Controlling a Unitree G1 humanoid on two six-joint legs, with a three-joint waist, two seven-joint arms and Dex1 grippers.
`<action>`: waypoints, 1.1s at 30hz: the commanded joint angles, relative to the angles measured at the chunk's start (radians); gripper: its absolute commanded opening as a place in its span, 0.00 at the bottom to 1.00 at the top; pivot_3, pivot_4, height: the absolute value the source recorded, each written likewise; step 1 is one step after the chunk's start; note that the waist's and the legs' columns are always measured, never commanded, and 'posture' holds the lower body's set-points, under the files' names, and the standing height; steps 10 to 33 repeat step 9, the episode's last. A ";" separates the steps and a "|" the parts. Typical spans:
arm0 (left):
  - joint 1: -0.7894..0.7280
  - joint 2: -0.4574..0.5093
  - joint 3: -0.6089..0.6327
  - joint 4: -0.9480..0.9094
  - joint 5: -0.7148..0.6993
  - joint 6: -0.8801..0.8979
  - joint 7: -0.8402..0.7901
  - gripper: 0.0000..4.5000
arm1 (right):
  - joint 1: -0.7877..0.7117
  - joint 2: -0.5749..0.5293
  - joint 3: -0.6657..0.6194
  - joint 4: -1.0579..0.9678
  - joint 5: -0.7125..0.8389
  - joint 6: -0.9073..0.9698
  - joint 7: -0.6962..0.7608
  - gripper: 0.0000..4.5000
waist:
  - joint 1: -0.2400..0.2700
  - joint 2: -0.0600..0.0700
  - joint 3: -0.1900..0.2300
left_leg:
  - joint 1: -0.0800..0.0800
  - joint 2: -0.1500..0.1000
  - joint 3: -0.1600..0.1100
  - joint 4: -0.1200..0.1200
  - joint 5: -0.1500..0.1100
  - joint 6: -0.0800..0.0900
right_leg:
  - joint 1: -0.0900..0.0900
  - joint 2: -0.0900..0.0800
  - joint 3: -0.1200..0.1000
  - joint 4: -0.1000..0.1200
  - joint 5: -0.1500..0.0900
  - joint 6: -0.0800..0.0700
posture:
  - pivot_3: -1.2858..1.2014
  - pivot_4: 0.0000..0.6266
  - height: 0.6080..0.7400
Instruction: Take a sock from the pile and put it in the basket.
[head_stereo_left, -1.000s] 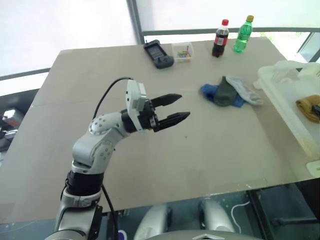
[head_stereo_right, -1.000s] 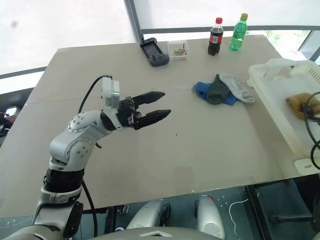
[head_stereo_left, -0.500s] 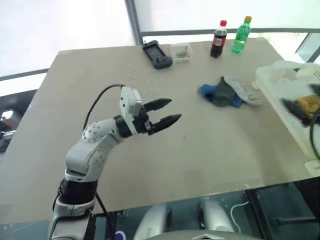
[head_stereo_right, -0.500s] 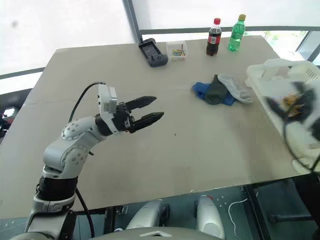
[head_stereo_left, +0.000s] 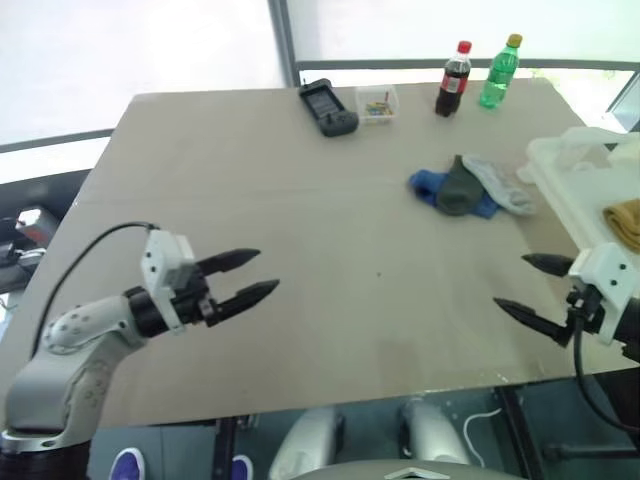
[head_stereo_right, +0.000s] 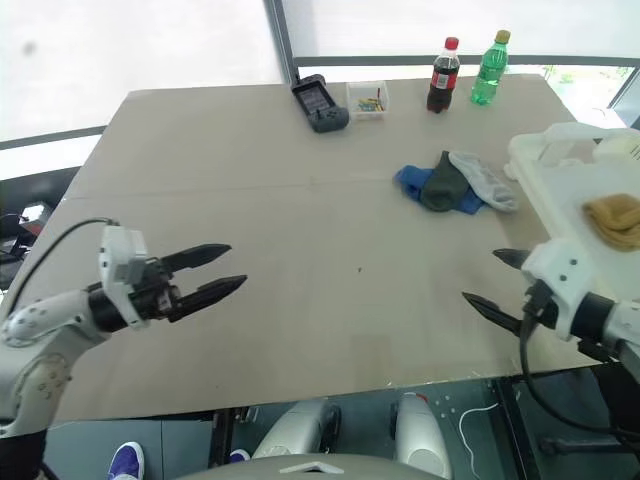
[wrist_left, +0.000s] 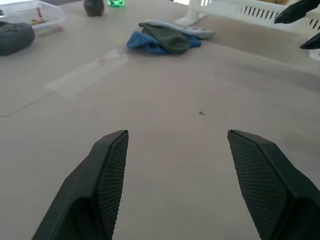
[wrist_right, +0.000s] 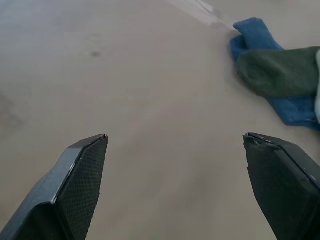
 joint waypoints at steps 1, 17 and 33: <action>0.058 0.030 0.084 -0.056 -0.033 0.004 -0.029 0.75 | 0.031 -0.023 -0.095 0.024 0.009 -0.043 0.063 0.99 | -0.002 0.000 0.000 | 0.000 0.000 0.000 0.000 0.000 0.000 | 0.000 0.000 0.000 0.000 0.000 0.000 | 0.52 0.24 1.00; 0.118 0.035 0.140 -0.083 -0.063 0.024 -0.022 0.75 | 0.033 -0.043 -0.113 0.060 0.010 -0.066 0.113 0.99 | -0.002 0.000 0.000 | 0.001 0.001 0.001 0.000 0.000 0.000 | 0.000 0.000 0.001 0.000 0.000 0.000 | 0.52 0.24 1.00; 0.118 0.035 0.140 -0.083 -0.063 0.024 -0.022 0.75 | 0.033 -0.043 -0.113 0.060 0.010 -0.066 0.113 0.99 | -0.002 0.000 0.000 | 0.001 0.001 0.001 0.000 0.000 0.000 | 0.000 0.000 0.001 0.000 0.000 0.000 | 0.52 0.24 1.00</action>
